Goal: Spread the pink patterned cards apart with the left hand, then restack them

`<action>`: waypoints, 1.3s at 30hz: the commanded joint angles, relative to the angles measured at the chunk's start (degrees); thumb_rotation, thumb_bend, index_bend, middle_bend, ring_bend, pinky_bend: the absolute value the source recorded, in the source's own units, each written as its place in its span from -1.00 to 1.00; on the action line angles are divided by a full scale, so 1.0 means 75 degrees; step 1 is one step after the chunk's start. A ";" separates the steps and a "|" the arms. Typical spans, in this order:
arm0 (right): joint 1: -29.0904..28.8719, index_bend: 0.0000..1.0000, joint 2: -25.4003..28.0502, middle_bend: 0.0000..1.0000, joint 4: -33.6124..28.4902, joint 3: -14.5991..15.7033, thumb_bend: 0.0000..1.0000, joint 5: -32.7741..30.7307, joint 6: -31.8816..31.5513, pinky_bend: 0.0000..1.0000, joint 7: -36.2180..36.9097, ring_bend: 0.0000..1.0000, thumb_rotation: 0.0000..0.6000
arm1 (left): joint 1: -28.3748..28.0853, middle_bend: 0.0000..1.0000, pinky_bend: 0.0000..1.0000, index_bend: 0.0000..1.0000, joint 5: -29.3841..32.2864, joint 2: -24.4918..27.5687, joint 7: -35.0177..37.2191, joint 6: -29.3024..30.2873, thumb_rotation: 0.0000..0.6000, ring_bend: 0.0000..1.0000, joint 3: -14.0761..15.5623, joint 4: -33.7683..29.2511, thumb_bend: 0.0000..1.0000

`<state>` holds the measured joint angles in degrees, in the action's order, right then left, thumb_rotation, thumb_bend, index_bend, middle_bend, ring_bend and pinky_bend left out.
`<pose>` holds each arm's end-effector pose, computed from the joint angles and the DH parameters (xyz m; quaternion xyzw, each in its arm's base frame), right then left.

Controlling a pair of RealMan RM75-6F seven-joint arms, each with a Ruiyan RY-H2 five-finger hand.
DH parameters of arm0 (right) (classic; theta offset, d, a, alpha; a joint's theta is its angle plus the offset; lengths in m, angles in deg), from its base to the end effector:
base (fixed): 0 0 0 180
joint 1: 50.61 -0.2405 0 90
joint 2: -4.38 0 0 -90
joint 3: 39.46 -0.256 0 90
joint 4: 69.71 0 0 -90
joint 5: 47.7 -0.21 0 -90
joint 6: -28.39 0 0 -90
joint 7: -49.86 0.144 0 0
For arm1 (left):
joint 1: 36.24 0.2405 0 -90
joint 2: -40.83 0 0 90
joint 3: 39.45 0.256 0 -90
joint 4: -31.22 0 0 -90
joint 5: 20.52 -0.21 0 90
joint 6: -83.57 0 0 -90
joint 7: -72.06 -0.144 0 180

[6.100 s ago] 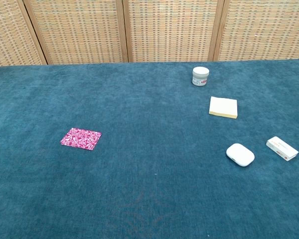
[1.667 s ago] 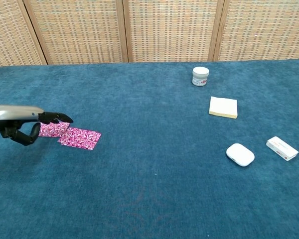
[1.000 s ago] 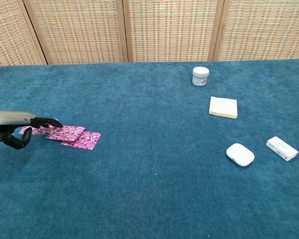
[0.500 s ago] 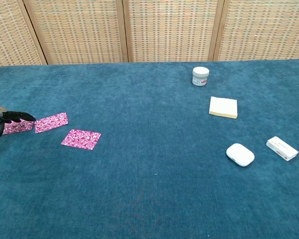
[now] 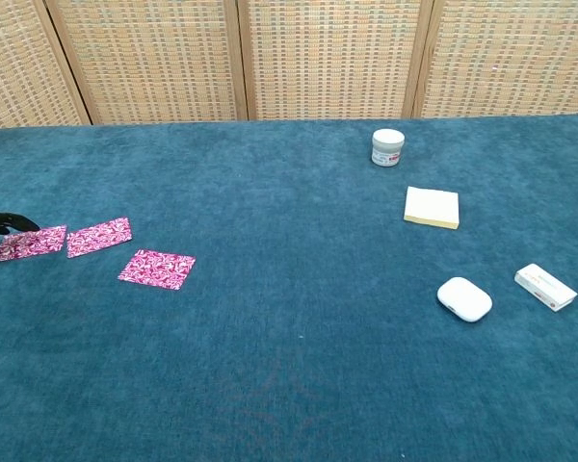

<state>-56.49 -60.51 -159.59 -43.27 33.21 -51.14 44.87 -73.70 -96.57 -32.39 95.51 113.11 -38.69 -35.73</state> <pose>-0.3308 -0.1901 0.1539 0.6053 -0.3916 0.3232 0.6131 -0.3362 0.3393 0.0670 -0.6896 -0.5687 -0.1733 0.4135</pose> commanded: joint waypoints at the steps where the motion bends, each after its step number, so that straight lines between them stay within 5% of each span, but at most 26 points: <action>1: 0.0003 -1.00 0.0003 -1.00 -0.0003 0.0003 -1.00 0.0001 -0.0001 -1.00 0.0007 -1.00 1.00 | 0.0061 -1.00 -1.00 -0.93 -0.0149 0.0007 0.0220 0.0184 1.00 -1.00 -0.0037 -0.0014 1.00; 3: 0.0004 -1.00 0.0003 -1.00 -0.0002 0.0006 -1.00 0.0000 0.0003 -1.00 0.0011 -1.00 1.00 | 0.0139 -1.00 -1.00 -0.92 -0.0300 0.0045 0.0453 0.0505 1.00 -1.00 -0.0111 -0.0075 0.91; 5: 0.0003 -1.00 0.0005 -1.00 -0.0005 0.0009 -1.00 -0.0002 0.0013 -1.00 0.0021 -1.00 1.00 | 0.0249 -1.00 -1.00 -0.90 -0.0430 0.0087 0.0623 0.0962 1.00 -1.00 -0.0212 -0.0112 0.45; 7: 0.0001 -1.00 0.0009 -1.00 -0.0010 0.0011 -1.00 -0.0002 0.0024 -1.00 0.0035 -1.00 1.00 | 0.0360 -1.00 -1.00 -0.88 -0.0497 0.0117 0.0592 0.1469 1.00 -1.00 -0.0334 -0.0112 -0.32; 10: -0.0006 -1.00 0.0011 -1.00 -0.0014 0.0019 -1.00 0.0007 0.0041 -1.00 0.0044 -1.00 1.00 | 0.0450 -1.00 -1.00 -0.87 -0.0384 0.0134 0.0128 0.2039 1.00 -1.00 -0.0559 -0.0057 -0.78; 24: -0.0014 -1.00 0.0070 -1.00 -0.0008 0.0027 -1.00 0.0015 0.0095 -1.00 0.0232 -1.00 1.00 | -0.0071 -1.00 -1.00 -0.81 0.2648 -0.0021 -0.3870 0.2033 1.00 -1.00 -0.1341 -0.1167 -0.64; 39: -0.0056 -1.00 0.0097 -1.00 0.0054 0.0010 -1.00 -0.0059 0.0224 -1.00 0.0389 -1.00 1.00 | -0.0763 -1.00 -1.00 -0.58 0.2860 -0.0704 -0.5728 0.2086 1.00 -1.00 -0.0973 -0.2010 -0.44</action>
<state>-56.90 -59.79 -159.19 -43.19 32.78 -49.47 47.78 -78.54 -75.46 -36.52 54.37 128.42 -46.66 -49.71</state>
